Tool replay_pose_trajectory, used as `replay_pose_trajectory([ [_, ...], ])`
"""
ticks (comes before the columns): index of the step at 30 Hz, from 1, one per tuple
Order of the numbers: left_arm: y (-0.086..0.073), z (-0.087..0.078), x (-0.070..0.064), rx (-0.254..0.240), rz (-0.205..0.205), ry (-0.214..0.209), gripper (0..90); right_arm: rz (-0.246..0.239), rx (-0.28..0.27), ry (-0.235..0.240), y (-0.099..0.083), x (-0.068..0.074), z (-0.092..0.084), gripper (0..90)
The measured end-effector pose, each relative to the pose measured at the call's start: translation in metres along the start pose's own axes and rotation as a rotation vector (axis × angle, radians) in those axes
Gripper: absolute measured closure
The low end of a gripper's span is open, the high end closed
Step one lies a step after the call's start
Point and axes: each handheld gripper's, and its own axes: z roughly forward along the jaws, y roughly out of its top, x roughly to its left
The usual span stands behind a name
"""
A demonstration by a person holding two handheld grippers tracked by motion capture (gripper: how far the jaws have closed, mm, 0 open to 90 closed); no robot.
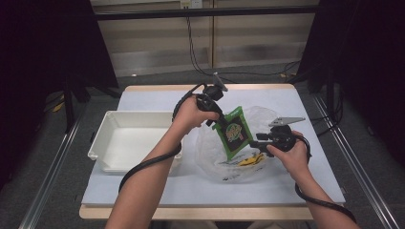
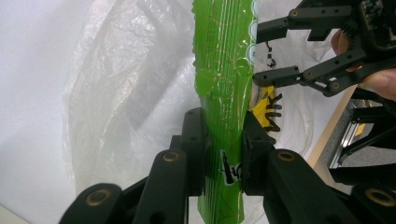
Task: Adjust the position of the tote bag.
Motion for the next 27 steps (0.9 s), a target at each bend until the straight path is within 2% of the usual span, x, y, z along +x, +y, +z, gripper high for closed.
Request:
replay_pose_trajectory([
  [8, 0.002, -0.012, -0.005, -0.003, 0.011, 0.018, 76.0, -0.033, 0.037, 0.025, -0.006, 0.007, 0.001, 39.8],
  [11, 0.003, -0.016, -0.005, -0.002, 0.017, 0.023, 76.0, -0.045, 0.041, 0.04, -0.009, 0.011, 0.003, 34.4],
  [12, 0.003, -0.017, -0.006, -0.003, 0.008, 0.027, 76.0, -0.05, 0.039, 0.035, -0.01, 0.013, 0.003, 33.9],
  [16, 0.005, -0.022, -0.006, -0.001, 0.016, 0.04, 75.9, -0.072, 0.037, 0.034, -0.013, 0.018, 0.005, 29.8],
  [19, 0.006, -0.027, -0.007, -0.009, 0.017, 0.037, 76.0, -0.059, 0.043, 0.039, -0.013, 0.021, 0.006, 25.1],
  [27, 0.01, -0.042, -0.009, -0.001, 0.026, 0.068, 76.0, -0.046, 0.056, 0.023, -0.018, 0.026, 0.008, 16.8],
])
